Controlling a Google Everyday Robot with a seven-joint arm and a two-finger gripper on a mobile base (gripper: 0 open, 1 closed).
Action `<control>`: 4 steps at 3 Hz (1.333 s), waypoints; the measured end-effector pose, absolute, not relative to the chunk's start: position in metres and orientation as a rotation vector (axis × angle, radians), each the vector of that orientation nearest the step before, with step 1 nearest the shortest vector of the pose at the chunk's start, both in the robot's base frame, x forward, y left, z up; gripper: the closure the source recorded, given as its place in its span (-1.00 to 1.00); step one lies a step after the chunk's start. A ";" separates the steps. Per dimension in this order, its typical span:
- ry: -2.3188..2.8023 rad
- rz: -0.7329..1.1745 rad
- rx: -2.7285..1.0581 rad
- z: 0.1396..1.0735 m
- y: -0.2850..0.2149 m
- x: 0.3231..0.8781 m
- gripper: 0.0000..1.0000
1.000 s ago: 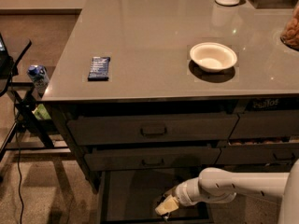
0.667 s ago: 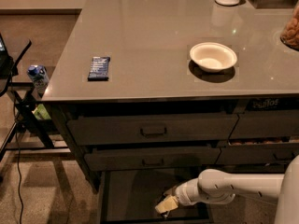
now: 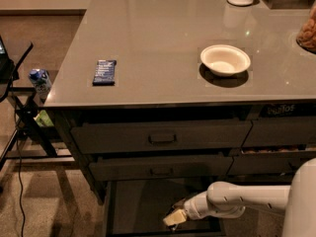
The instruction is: Place rxbar chocolate into bottom drawer
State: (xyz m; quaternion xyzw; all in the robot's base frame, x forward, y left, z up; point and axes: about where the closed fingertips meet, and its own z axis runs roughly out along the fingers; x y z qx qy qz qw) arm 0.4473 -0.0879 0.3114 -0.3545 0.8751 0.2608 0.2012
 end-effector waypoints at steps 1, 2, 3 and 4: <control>2.446 0.725 -0.913 0.253 -0.075 0.471 1.00; 2.446 0.725 -0.913 0.253 -0.075 0.471 1.00; 2.450 0.761 -0.874 0.235 -0.064 0.474 1.00; 2.454 0.790 -0.798 0.211 -0.058 0.482 1.00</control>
Offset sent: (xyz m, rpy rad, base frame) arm 0.0410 0.0187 -0.0866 0.0266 -0.0191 -0.0784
